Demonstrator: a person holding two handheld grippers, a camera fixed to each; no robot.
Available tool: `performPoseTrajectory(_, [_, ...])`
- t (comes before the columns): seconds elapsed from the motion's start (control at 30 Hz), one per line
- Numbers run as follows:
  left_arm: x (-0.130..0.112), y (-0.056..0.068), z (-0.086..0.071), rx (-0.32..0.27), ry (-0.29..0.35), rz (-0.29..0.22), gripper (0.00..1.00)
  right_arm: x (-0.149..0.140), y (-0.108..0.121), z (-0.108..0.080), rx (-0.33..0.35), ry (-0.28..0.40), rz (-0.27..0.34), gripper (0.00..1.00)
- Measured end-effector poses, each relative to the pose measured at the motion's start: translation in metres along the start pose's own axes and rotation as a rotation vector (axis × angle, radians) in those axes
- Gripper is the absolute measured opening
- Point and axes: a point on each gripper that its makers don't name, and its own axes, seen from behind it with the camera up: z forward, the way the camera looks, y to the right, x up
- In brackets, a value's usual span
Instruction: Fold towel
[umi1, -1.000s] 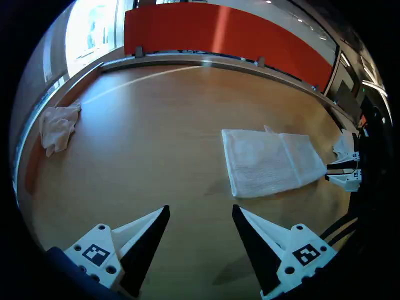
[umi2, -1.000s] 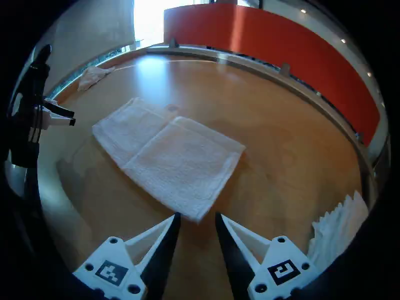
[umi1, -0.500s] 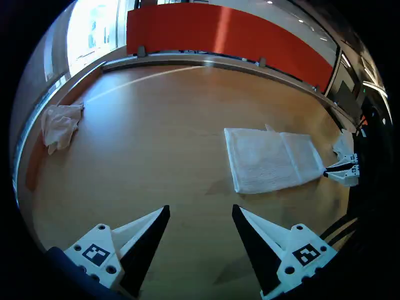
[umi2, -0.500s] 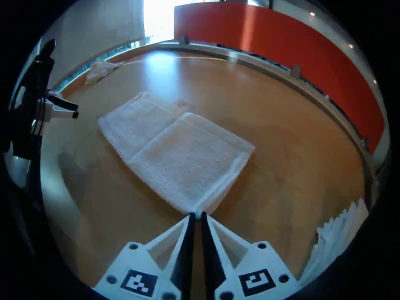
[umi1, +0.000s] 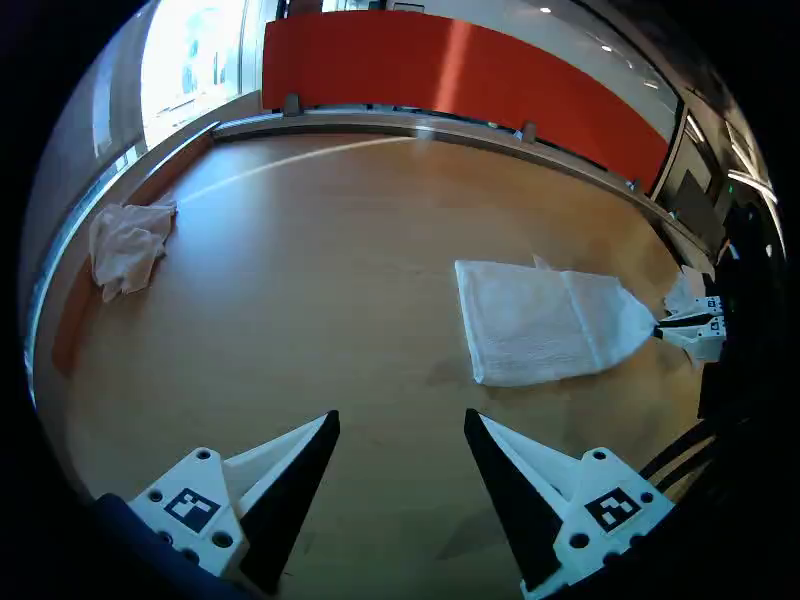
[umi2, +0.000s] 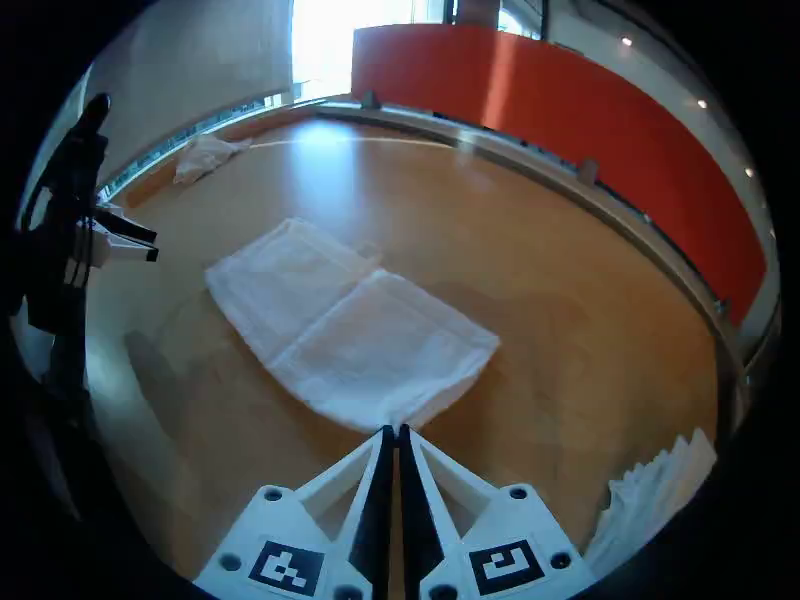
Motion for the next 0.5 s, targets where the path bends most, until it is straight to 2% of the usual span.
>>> performPoseTrajectory(0.2, [0.002,-0.004,-0.008,0.002,0.017,-0.022,0.92,0.038,-0.007,-0.008,0.007,0.052,-0.021,0.04])
performPoseTrajectory(0.5, [0.006,-0.009,-0.022,0.002,0.041,-0.063,0.92,0.101,-0.022,-0.015,0.020,0.110,-0.123,0.04])
